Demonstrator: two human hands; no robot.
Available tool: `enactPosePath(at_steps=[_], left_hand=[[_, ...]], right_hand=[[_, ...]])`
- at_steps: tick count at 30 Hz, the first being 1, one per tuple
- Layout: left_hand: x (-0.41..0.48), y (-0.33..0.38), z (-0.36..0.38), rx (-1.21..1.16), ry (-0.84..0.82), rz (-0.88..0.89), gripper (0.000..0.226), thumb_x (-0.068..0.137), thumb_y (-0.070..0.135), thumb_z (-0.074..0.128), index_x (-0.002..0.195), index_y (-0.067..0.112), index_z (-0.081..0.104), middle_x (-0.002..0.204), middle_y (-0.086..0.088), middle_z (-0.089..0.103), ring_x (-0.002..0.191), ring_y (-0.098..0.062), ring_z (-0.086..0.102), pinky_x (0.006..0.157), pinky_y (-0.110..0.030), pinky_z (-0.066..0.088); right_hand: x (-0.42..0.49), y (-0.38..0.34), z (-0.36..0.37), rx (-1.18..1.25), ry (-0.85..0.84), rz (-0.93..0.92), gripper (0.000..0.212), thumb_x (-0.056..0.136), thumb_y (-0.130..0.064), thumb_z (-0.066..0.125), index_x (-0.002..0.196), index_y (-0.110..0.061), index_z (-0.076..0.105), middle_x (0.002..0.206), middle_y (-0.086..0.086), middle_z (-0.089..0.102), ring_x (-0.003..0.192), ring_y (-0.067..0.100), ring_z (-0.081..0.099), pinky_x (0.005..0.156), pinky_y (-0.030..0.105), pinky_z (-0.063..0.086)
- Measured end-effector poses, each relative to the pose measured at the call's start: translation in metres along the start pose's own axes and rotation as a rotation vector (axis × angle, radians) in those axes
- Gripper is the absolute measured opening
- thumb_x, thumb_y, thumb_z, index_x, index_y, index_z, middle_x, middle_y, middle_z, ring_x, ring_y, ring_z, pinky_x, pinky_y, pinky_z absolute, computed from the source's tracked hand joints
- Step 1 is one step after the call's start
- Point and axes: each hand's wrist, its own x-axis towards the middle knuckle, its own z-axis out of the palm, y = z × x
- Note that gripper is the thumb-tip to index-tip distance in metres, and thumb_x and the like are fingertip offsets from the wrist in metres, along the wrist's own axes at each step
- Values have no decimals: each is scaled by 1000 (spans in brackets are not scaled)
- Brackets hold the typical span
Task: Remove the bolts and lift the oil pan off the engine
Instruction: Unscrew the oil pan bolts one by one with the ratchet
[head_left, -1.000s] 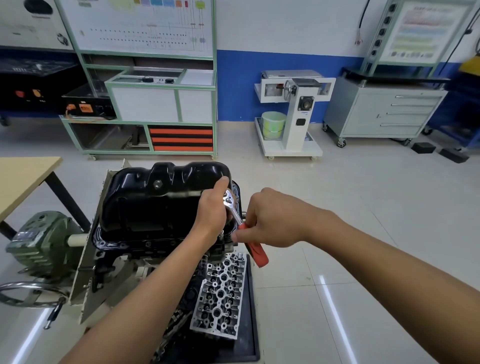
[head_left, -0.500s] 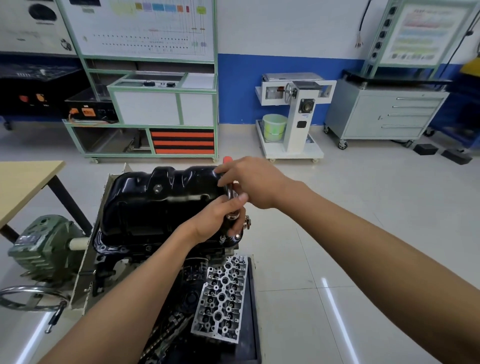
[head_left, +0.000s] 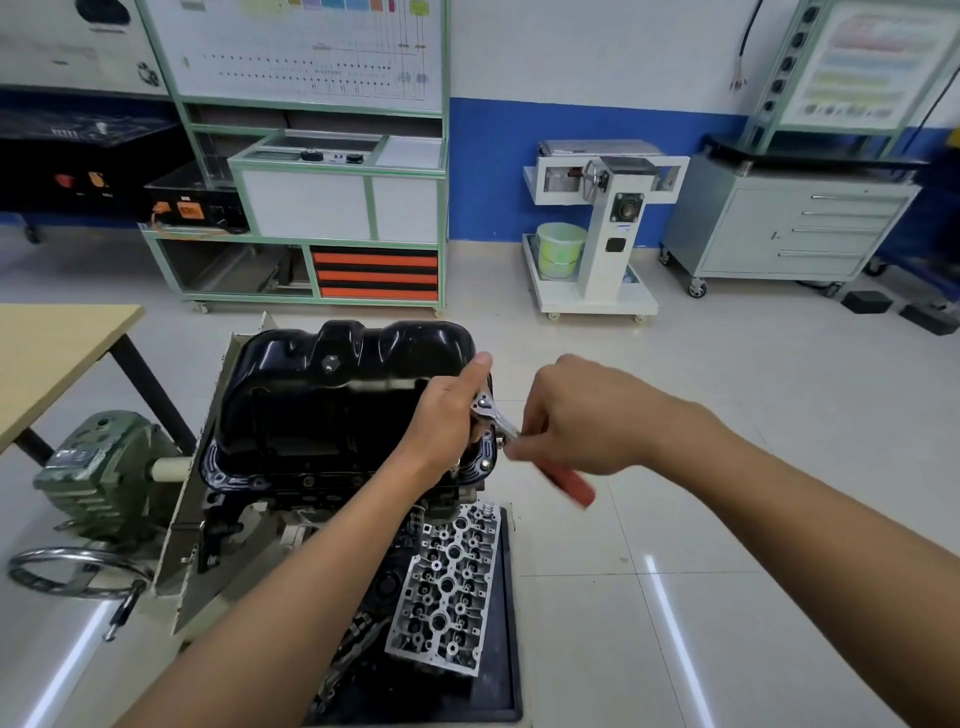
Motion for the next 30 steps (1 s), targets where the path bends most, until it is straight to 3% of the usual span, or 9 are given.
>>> enactPosePath(at_steps=[3,7,9,12,15,18,21,24,30], left_hand=[[-4,-1,6,-24,44,33,91,81,72,48,63,-17,42,63,-31,42,66,-31,38,71,-42,32],[-4,1,0,-41,56,45,76,88,57,50,64,-15,44,63,-19,43,63,-30,35,65,-40,32],[-3,5,-6,-19,-30,39,64,92,48,48,62,-8,51,55,-16,45,57,-27,39,61,-37,33],[-2,8,-15,54,-229,32,63,94,48,48,60,-5,55,53,-10,53,56,-25,45,63,-34,37],[-1,7,-16,86,-372,37,75,88,55,52,62,-15,52,54,-9,56,54,-23,47,62,-29,40],[2,7,-19,52,-408,32,63,86,53,53,56,-2,55,52,-15,51,52,-27,45,61,-28,41],[4,6,-24,34,-373,24,60,87,55,52,52,7,51,49,-12,46,50,-23,44,60,-23,43],[4,5,-22,8,-242,11,66,88,63,46,49,9,48,47,-11,43,49,-22,44,58,-23,43],[4,1,-18,12,-21,23,65,92,63,45,47,17,48,51,-12,43,50,-22,42,55,-26,40]], right_hand=[[-3,-17,9,48,-41,-36,57,89,-50,67,48,-13,54,35,-10,44,43,13,45,47,27,33],[1,-13,4,131,-67,-52,48,88,-45,72,56,-10,65,41,-4,48,43,14,41,48,27,35],[4,-6,-4,87,-81,-39,30,86,-41,76,72,-15,76,56,-3,63,51,10,52,54,29,46],[16,3,-11,-107,35,-3,5,86,-29,74,87,-25,77,80,0,67,80,25,63,66,34,51],[38,6,-7,-175,190,-20,23,92,-18,65,104,-34,76,102,3,68,95,28,61,72,33,48],[54,1,1,-142,257,-138,37,90,-7,61,117,-28,74,134,-2,64,117,23,59,87,32,49],[56,1,8,17,242,-220,50,87,6,57,128,-19,69,147,-2,55,131,19,53,102,36,46],[51,10,11,66,270,-223,45,92,1,56,129,-20,67,142,-3,59,125,21,56,100,41,47],[22,14,2,-47,248,-78,19,95,-34,59,96,-25,76,84,-2,72,82,19,56,72,41,54]])
